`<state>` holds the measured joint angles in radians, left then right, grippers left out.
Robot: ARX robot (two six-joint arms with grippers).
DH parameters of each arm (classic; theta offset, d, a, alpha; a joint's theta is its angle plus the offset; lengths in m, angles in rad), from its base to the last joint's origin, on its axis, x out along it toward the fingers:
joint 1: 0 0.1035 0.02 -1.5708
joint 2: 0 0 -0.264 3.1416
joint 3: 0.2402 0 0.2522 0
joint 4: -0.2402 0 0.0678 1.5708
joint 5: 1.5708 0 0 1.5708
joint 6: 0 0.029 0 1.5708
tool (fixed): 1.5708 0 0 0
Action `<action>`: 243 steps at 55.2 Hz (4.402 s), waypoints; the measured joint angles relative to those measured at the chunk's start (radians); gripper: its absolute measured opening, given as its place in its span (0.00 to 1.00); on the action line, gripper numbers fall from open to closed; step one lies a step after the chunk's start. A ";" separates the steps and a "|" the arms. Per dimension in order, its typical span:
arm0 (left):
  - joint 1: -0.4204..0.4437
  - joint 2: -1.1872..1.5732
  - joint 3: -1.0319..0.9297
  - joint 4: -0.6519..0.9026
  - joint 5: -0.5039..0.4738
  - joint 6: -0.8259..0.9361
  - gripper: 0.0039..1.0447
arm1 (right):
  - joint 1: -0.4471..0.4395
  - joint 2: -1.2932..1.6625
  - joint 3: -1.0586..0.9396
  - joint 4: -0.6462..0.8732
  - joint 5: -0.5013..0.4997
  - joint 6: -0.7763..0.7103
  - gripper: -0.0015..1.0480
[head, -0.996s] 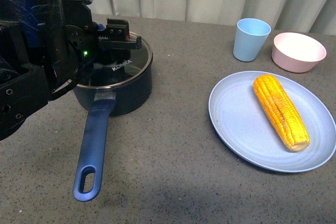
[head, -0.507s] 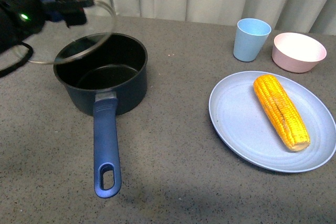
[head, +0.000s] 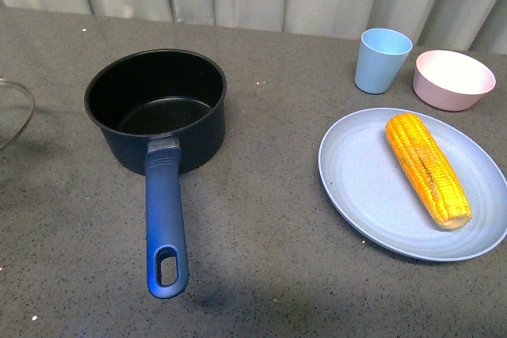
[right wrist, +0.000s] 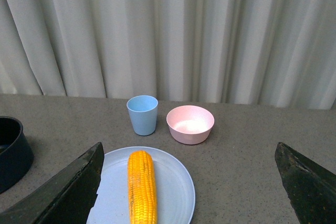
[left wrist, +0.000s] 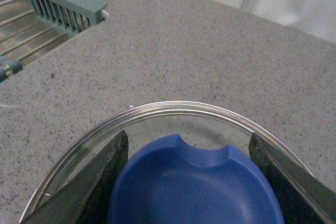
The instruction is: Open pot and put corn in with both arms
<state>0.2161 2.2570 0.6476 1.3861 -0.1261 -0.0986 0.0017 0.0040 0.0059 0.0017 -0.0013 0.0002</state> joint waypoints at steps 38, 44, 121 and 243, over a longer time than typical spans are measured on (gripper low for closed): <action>-0.016 0.254 0.272 -0.014 0.042 0.036 0.70 | 0.000 0.000 0.000 0.000 0.000 0.000 0.91; -0.013 0.219 0.220 -0.021 0.043 0.022 0.85 | 0.000 0.000 0.000 0.000 0.000 0.000 0.91; -0.179 -1.254 -0.632 -0.391 0.143 0.089 0.04 | -0.001 0.000 0.000 -0.001 0.003 0.000 0.91; -0.216 -2.253 -0.630 -1.385 0.126 0.093 0.95 | 0.060 1.282 0.385 0.295 0.042 -0.167 0.91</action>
<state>-0.0002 0.0044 0.0177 0.0013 -0.0002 -0.0051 0.0620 1.2858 0.3904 0.2966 0.0406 -0.1665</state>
